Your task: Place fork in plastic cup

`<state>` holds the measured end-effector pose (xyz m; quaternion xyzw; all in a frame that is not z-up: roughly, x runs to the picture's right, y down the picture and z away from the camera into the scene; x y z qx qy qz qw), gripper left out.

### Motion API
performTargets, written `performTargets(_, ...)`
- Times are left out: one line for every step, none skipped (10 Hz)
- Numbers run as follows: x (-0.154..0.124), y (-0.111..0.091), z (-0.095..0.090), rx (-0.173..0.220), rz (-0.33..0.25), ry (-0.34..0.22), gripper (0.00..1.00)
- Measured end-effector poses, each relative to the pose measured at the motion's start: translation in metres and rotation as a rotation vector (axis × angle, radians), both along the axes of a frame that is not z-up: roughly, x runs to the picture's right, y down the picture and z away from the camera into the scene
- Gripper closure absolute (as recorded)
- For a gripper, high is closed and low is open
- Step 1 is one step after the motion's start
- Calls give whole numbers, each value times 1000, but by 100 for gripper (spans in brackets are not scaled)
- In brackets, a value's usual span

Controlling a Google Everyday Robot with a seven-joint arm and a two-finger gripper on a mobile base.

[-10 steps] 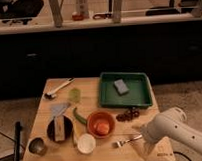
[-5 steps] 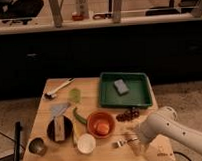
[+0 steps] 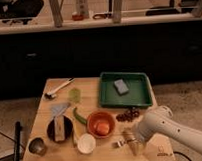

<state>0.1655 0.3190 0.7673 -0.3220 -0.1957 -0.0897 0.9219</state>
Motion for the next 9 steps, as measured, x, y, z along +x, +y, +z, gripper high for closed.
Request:
performTargets(-1, 1, 1, -5, -3, -2, 20)
performTargets(-2, 1, 2, -6, -6, -4, 20)
performTargets(-4, 1, 2, -8, -10, -7, 20)
performTargets(-6, 2, 3, -11, -14, -9, 21)
performTargets(-8, 4, 5, -15, -16, -10, 27)
performTargets(-10, 5, 6, -18, -17, -11, 38)
performTargets(-11, 6, 7, -18, -15, -11, 46)
performTargets(-11, 6, 7, -18, -13, -11, 58)
performTargets(-11, 5, 5, -19, -13, -12, 67)
